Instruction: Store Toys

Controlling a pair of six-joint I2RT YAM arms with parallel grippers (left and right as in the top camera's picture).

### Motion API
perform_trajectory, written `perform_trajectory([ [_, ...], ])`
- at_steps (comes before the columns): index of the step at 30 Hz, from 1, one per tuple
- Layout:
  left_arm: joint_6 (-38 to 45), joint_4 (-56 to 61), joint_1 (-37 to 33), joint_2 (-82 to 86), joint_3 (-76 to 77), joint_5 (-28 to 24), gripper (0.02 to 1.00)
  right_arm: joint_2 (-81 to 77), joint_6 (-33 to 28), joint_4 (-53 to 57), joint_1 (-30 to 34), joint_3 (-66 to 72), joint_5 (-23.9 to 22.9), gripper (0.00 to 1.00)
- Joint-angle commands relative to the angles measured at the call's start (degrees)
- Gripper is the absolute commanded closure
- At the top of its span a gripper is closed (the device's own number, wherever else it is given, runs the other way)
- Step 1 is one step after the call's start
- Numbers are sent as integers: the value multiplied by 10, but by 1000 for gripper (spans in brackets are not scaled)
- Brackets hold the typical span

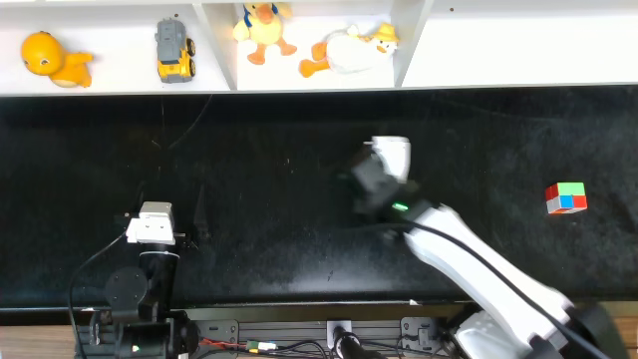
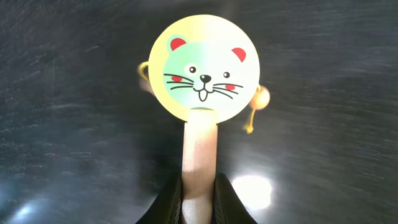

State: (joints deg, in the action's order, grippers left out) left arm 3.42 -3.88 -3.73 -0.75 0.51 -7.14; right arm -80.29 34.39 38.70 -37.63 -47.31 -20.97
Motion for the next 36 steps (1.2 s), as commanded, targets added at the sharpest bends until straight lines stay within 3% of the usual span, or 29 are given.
perform_trajectory([
  [1, 7, -3, 5, 6, 0, -5, 20, 133, -100, 20, 109, 47, 3, 956],
  [5, 7, -3, 5, 6, 0, -5, 20, 159, -236, 9, 226, 36, 83, 956],
  [9, 7, -3, 5, 6, 0, -5, 20, 141, -320, -4, 319, 8, 116, 956],
  [15, 7, -3, 5, 6, 0, -5, 20, 59, -429, -51, 354, -82, 133, 961],
  [26, 7, -3, 5, 6, 0, -5, 20, -152, -456, -104, 352, -262, 159, 956],
  [36, 7, -3, 5, 6, 0, -5, 20, -261, -449, -143, 324, -333, 184, 956],
])
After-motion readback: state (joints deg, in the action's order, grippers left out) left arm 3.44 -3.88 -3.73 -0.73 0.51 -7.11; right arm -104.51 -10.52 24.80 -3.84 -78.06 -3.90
